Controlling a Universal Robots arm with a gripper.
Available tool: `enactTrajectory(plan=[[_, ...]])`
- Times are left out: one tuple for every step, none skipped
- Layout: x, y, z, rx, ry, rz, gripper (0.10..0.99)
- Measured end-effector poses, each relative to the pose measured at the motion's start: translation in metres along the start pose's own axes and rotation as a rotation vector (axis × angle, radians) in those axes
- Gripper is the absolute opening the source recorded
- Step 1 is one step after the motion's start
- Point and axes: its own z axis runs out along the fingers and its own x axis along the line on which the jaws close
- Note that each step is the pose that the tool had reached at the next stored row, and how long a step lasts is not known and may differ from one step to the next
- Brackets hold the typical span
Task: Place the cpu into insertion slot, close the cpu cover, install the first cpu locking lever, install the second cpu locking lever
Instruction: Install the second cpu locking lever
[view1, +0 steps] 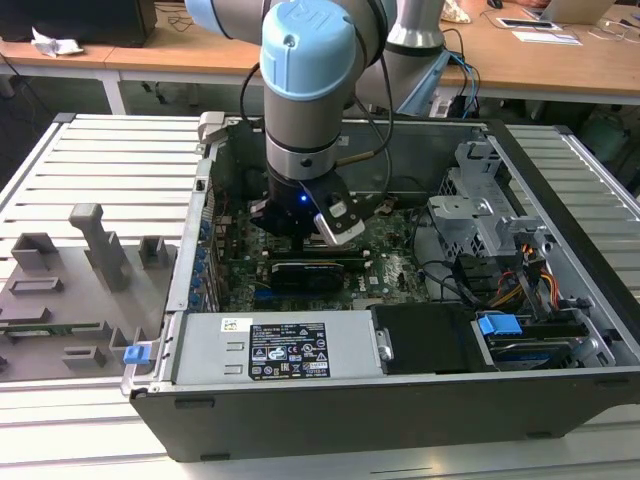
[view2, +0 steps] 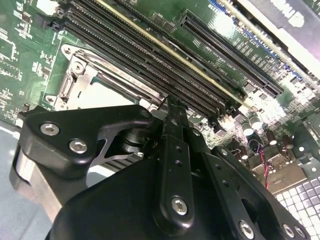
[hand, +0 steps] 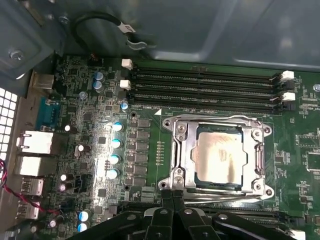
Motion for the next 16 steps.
enactTrajectory(plan=[[0.0004,-0.0003,0.0004,-0.003,-0.0001,0.000,0.106],[0.0019,-0.0005,0.0018,-0.008,-0.0006,0.000,0.106],[0.0035,-0.0007,0.0026,-0.009,-0.0007,0.000,0.106],[0.0040,-0.0008,0.0031,-0.010,-0.0006,0.000,0.106],[0.0041,-0.0009,0.0034,-0.010,-0.0005,0.000,0.106],[0.0042,-0.0009,0.0039,-0.012,-0.0006,0.000,0.106],[0.0042,-0.0009,0.0047,-0.014,-0.0008,0.000,0.106],[0.0042,-0.0009,0.0051,-0.015,-0.0009,0.000,0.106],[0.0043,-0.0009,0.0054,-0.017,-0.0010,0.000,0.106],[0.0042,-0.0007,0.0060,-0.023,-0.0014,0.000,0.106],[0.0041,-0.0004,0.0066,-0.031,-0.0018,0.000,0.106],[0.0042,-0.0003,0.0071,-0.038,-0.0022,-0.001,0.106],[0.0041,0.0000,0.0074,-0.042,-0.0024,-0.001,0.106],[0.0041,0.0002,0.0076,-0.044,-0.0024,-0.001,0.106],[0.0041,0.0005,0.0081,-0.047,-0.0025,-0.002,0.106],[0.0042,0.0005,0.0085,-0.048,-0.0025,-0.002,0.106]])
